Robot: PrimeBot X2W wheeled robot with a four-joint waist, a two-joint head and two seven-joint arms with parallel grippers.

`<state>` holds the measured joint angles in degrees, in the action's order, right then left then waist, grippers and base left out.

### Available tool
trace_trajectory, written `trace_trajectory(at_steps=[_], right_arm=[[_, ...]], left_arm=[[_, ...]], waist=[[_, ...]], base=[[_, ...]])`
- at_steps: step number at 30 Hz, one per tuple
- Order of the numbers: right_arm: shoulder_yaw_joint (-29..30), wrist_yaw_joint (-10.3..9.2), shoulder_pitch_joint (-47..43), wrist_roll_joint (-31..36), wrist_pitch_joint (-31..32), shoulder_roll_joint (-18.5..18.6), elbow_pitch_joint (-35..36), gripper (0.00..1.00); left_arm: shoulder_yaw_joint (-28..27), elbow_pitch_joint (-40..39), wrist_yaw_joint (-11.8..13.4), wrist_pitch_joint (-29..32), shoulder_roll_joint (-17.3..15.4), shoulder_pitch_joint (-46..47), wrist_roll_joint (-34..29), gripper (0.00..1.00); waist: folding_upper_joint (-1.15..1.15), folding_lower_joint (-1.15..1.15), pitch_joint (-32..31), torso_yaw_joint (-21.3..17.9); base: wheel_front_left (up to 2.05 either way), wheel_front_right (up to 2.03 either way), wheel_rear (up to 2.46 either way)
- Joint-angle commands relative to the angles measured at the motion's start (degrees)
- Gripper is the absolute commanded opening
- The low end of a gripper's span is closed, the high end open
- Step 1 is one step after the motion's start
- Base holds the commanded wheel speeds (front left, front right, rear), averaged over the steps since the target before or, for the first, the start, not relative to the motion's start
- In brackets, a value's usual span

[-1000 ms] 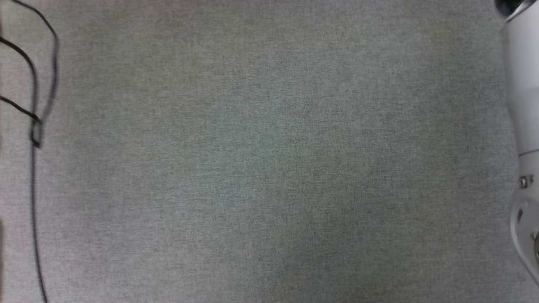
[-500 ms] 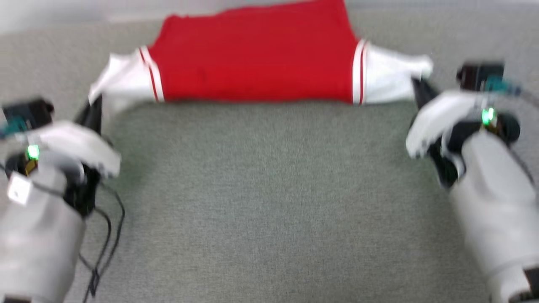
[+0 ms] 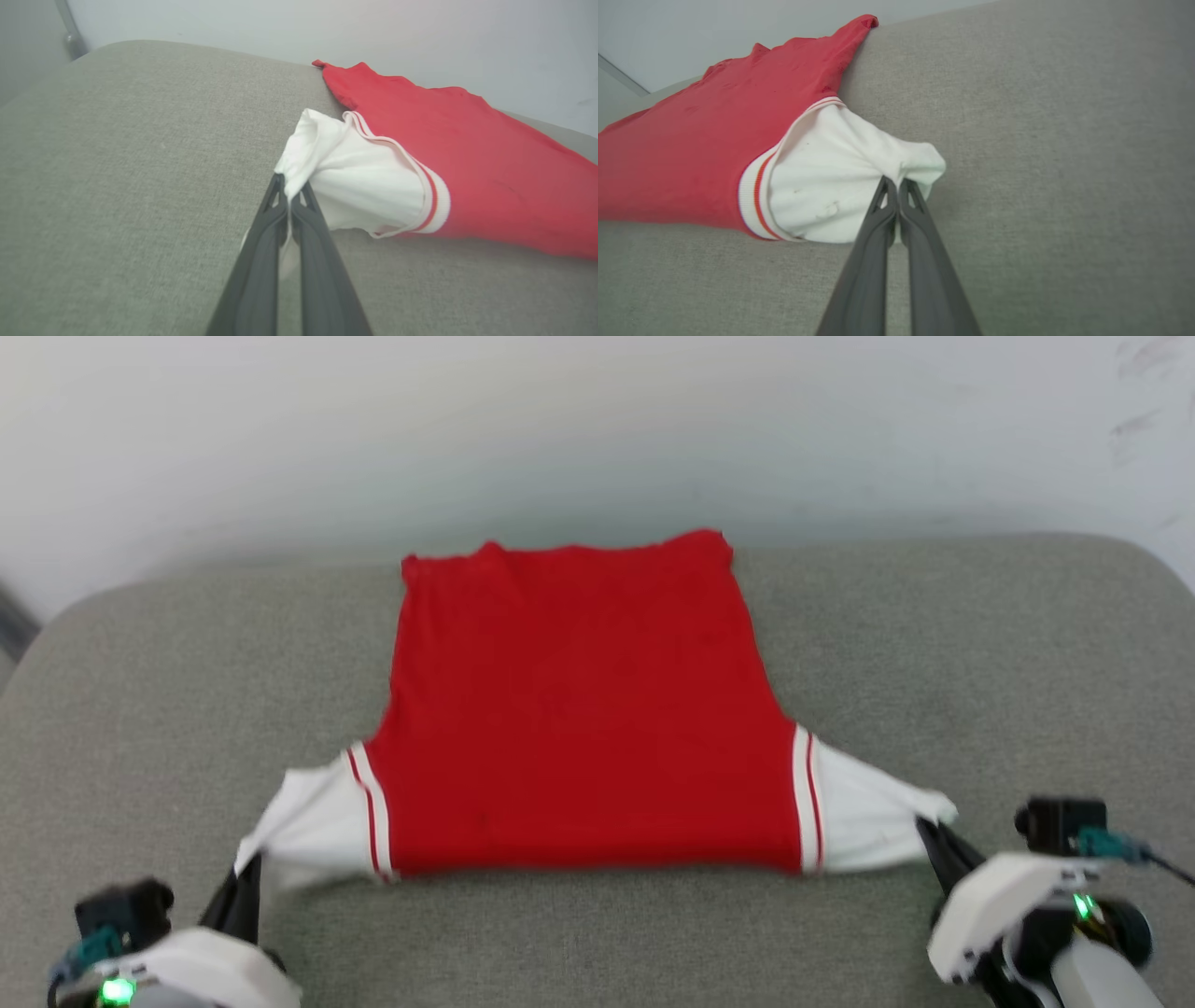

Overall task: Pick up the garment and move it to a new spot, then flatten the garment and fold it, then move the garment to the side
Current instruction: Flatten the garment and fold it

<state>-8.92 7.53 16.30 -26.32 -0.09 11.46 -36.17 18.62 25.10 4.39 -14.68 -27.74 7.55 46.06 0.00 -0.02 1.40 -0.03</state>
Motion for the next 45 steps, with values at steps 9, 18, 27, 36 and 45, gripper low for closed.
trace_trajectory(at_steps=[9,18,27,36,45], right_arm=[[7.96,-0.08,-19.7,3.83,9.25,-1.56,16.97,0.0],[12.42,-0.08,-35.15,9.13,20.64,-5.69,32.11,0.0],[13.66,-0.05,-25.14,10.63,15.52,-7.46,36.85,1.0],[17.51,-0.05,1.29,11.24,18.55,-6.83,26.84,1.0],[17.12,-0.05,27.48,14.72,35.59,-0.45,7.96,1.0]], left_arm=[[-1.25,-18.52,9.96,4.81,-2.26,-18.26,2.2,0.0],[-0.19,-29.51,14.08,8.69,-4.13,-26.4,2.4,0.0],[2.55,-34.24,13.93,8.67,-3.83,-21.65,-1.11,0.0],[3.52,-37.08,12.2,6.93,-2.69,-13.94,-3.7,0.0],[5.89,-34.39,7.31,4.4,0.12,-4.17,-5.4,0.0]], waist=[[0.0,0.02,-3.36,0.64],[0.0,0.02,-3.04,2.25],[0.0,0.02,-0.94,4.27],[0.0,0.02,9.12,8.27],[0.0,0.02,18.24,14.36]], base=[[0.0,0.0,0.0],[0.0,0.0,0.0],[0.0,0.0,0.0],[0.0,0.0,0.0],[0.0,0.0,0.0]])
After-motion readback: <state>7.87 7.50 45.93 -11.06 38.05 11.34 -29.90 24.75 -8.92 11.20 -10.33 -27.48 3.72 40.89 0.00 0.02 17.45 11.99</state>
